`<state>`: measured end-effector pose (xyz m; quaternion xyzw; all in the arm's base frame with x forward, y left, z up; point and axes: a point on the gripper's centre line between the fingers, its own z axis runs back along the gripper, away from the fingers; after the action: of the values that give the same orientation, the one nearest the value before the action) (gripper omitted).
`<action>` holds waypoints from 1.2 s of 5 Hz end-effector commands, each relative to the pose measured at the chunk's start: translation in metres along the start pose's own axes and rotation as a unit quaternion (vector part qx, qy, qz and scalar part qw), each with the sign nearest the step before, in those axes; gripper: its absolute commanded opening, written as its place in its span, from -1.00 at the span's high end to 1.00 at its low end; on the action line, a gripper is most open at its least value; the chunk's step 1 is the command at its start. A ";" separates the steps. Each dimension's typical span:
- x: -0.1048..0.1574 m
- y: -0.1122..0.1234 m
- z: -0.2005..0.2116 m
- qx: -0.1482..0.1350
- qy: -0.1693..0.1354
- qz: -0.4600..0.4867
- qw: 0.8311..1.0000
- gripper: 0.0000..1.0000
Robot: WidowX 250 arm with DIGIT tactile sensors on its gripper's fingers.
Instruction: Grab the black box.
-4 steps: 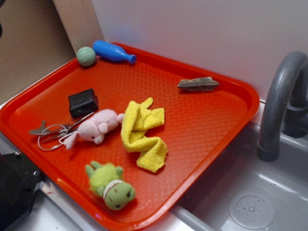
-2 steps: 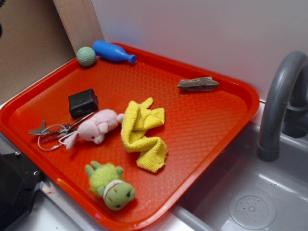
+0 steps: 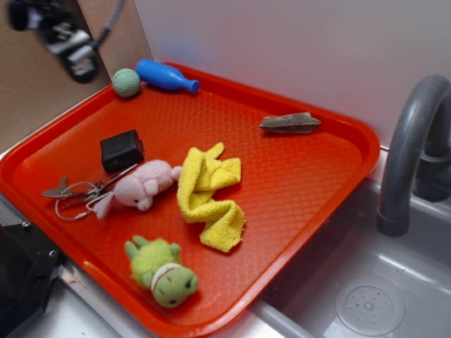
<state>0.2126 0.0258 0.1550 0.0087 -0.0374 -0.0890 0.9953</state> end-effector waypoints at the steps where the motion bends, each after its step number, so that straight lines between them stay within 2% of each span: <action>1: -0.027 0.016 -0.042 -0.025 0.009 -0.081 0.996 -1.00; 2: -0.056 0.013 -0.039 -0.031 0.009 -0.088 0.996 -1.00; 3: -0.060 0.010 -0.040 0.000 -0.006 -0.076 0.997 -1.00; 4: -0.061 0.011 -0.044 0.011 -0.020 -0.066 0.998 -1.00; 5: -0.052 0.016 -0.055 0.002 -0.014 -0.059 0.998 -1.00; 6: -0.037 0.021 -0.071 0.009 0.005 -0.051 0.999 -1.00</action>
<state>0.1782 0.0563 0.0750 0.0074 -0.0126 -0.1407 0.9899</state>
